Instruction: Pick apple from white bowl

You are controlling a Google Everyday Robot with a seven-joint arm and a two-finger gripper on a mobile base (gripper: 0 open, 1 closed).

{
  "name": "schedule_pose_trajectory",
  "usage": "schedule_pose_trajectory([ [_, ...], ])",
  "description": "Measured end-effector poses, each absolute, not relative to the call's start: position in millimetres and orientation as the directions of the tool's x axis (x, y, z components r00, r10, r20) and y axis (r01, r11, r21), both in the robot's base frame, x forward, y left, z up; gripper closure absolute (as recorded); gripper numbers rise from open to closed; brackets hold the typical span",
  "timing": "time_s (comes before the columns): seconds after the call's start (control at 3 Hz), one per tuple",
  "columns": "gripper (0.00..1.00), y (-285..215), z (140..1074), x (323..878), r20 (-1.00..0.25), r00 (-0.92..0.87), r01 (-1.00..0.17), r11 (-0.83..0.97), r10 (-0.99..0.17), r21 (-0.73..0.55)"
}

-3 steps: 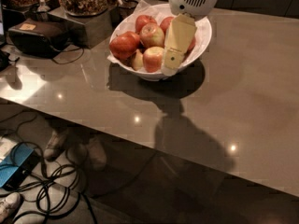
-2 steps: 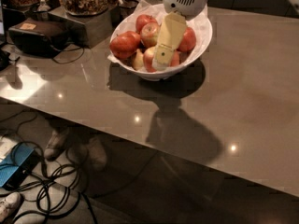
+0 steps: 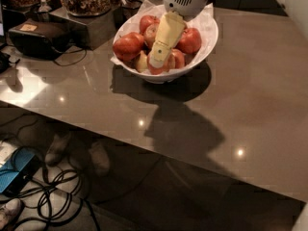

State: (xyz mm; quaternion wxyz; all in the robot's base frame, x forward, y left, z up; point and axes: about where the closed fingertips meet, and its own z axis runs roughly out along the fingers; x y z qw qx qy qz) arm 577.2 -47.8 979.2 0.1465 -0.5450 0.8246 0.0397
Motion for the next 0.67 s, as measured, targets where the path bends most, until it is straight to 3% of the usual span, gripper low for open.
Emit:
schedule_pose_trajectory([
  [0.67, 0.00, -53.4, 969.5, 587.0, -0.331, -0.451, -0.874, 0.486, -0.829, -0.026],
])
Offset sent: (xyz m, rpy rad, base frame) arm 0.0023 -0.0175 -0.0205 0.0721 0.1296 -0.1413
